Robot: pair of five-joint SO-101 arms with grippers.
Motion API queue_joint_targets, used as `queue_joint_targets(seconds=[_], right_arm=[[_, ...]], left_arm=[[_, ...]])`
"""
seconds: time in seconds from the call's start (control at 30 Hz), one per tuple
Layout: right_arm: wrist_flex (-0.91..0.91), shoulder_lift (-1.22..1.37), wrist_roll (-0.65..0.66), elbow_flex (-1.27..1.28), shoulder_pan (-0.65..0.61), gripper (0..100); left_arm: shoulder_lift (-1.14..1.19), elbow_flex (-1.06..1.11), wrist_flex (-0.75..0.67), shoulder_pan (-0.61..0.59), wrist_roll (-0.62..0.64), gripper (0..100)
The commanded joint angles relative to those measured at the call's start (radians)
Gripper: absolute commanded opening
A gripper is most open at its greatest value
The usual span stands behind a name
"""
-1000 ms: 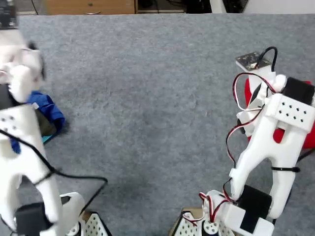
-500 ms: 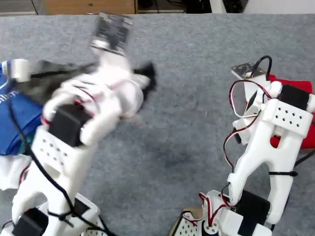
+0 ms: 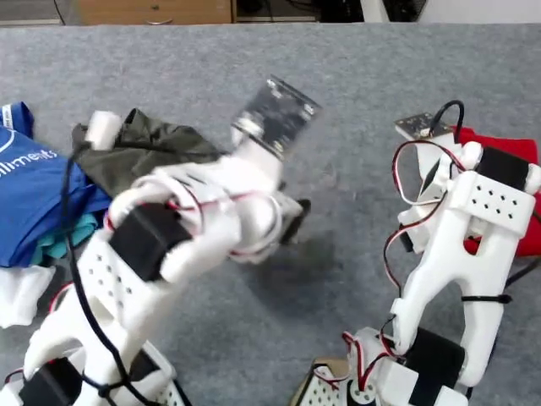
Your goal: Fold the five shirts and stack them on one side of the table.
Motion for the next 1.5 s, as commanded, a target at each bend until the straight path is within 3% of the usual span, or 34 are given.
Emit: queue_joint_targets(seconds=[0.0,0.3,0.57,0.7,0.87,1.13,1.47], right_arm=[[-0.005,-0.030,-0.003,0.001,-0.002,0.5],[-0.002,-0.030,-0.002,-0.001,-0.025,0.5],[0.018,-0.030,0.080,0.001,-0.249,2.7],[0.017,-0.030,0.074,-0.012,-0.412,14.1],[-0.112,-0.028,0.002,-0.044,-0.590,15.8],[-0.356,0.199,-0.141,-0.053,-0.825,15.9],[-0.315,0.575,-0.247,-0.430,-0.895,15.9]], left_arm=[[-0.025,-0.012,0.002,-0.107,-0.014,17],[-0.036,0.137,0.150,-0.324,-0.183,17],[-0.027,0.216,0.095,-0.783,-0.183,17],[-0.027,0.293,0.011,-1.056,-0.183,17],[-0.028,0.404,-0.055,-1.293,-0.184,17],[-0.035,0.506,-0.176,-1.470,-0.258,17],[-0.035,0.589,-0.241,-1.540,-0.258,17]])
